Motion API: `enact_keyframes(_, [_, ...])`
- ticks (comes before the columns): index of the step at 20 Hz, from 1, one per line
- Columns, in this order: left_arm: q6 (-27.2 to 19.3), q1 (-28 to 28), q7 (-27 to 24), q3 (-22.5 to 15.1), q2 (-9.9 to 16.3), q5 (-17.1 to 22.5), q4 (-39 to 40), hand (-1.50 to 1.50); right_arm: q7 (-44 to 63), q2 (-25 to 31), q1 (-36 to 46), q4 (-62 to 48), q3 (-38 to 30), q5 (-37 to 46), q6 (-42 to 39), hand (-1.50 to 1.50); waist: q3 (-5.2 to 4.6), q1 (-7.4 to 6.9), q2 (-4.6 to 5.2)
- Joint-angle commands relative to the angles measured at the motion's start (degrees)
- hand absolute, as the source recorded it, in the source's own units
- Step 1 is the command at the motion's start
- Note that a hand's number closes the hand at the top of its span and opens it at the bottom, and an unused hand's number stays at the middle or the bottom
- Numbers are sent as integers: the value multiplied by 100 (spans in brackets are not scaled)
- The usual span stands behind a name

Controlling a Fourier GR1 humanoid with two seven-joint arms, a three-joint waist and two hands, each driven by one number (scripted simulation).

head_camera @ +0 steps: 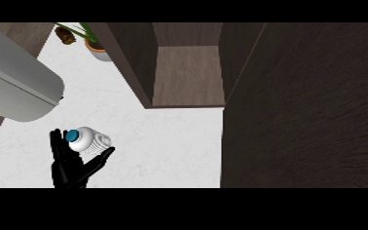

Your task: Pick up the bottled water, place it into the cabinet and close the cabinet

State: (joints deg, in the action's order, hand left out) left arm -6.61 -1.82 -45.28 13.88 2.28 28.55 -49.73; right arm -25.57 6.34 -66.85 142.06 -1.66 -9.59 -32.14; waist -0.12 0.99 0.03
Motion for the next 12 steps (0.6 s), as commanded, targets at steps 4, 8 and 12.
enact_keyframes(4, [500, -551, -297, 122, -19, 171, 555, -150, 354, 109, 186, 541, -487, -827, 52, -150, 5, -48, 13])
enact_keyframes(8, [777, -541, -689, 225, -77, 257, 770, 150, 93, 190, 39, 401, -685, -788, -248, -150, 6, -32, 2])
enact_keyframes(12, [912, -817, -867, 327, -29, 301, 1154, 150, 232, -29, 240, 377, -367, -419, -130, -150, 2, -32, 13])
